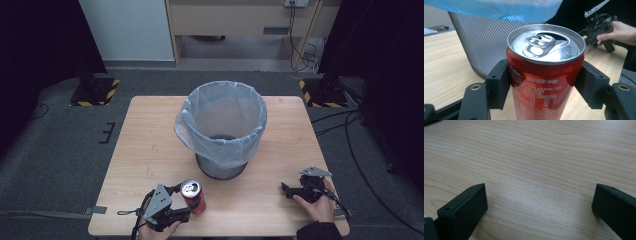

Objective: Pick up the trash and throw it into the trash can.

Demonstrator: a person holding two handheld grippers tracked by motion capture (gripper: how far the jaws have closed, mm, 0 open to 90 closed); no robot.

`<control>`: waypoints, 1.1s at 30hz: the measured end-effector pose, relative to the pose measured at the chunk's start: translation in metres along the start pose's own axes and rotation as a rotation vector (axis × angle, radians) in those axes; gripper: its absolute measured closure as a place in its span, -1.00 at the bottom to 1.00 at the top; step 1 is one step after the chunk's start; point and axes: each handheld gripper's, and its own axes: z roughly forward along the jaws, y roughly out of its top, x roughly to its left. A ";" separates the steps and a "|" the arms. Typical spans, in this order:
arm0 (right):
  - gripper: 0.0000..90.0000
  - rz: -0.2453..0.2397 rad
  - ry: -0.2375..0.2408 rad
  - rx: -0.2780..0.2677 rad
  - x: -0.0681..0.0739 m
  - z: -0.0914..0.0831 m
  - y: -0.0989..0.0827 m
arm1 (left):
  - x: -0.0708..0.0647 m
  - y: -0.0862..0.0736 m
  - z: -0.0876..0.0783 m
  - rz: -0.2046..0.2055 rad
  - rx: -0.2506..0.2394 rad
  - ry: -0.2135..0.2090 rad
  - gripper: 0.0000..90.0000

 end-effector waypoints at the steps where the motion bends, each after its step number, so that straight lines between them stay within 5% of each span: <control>1: -0.99 0.000 0.000 0.000 0.000 0.000 0.000 | 0.000 0.000 0.000 0.000 0.000 0.000 -0.26; 16: -0.99 -0.002 -0.001 -0.001 0.000 0.001 0.000 | 0.011 0.022 -0.023 0.003 -0.097 0.037 -0.26; 33: -0.99 -0.002 -0.001 -0.001 0.000 0.001 0.000 | 0.019 0.065 -0.044 0.022 -0.244 0.060 -0.26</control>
